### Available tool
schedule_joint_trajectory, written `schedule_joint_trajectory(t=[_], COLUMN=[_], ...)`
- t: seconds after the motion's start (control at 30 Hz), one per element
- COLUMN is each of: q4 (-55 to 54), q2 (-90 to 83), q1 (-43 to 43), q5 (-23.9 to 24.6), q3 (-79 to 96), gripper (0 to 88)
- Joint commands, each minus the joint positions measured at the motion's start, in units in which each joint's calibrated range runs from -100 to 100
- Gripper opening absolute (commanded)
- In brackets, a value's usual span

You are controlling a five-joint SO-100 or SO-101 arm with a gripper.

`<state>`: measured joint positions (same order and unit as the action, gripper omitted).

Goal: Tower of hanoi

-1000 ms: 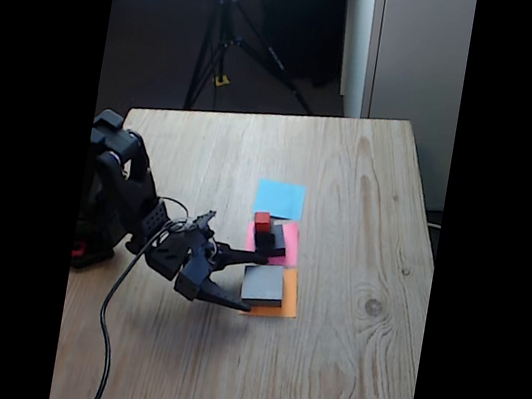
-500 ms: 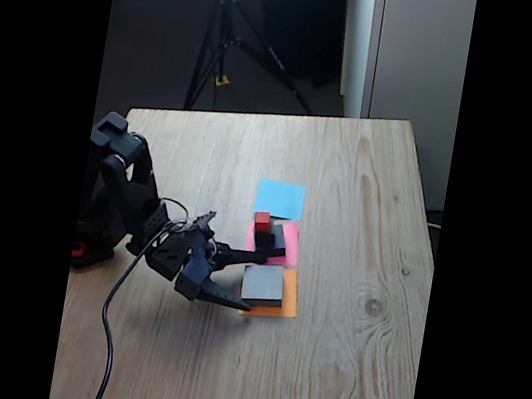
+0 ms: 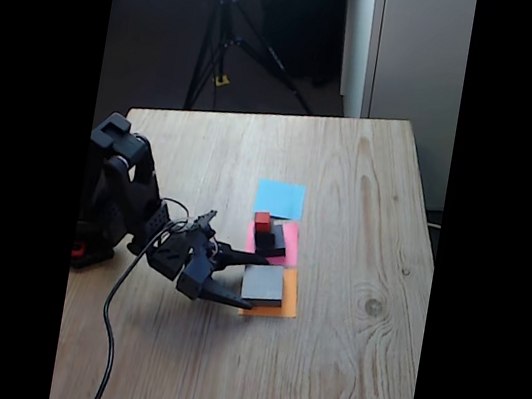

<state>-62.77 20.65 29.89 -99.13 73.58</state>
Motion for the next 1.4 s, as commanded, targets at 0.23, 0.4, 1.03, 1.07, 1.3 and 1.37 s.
schedule_joint_trajectory(t=[0.23,0.4,1.03,1.07,1.3,1.37], q4=[-1.8,-2.1,0.6,1.0,6.0,8.6], q2=[0.2,0.2,-2.2,-2.9,-11.4,-15.0], q1=[-0.7,-0.8,-1.1,-1.3,-2.9,-3.4], q5=[-0.9,-0.9,-0.9,-0.9,-0.9,-0.9], q3=[-1.6,-1.7,-1.0,-0.8,3.0,4.0], gripper=[26.1,25.3,18.6,18.9,18.4,18.3])
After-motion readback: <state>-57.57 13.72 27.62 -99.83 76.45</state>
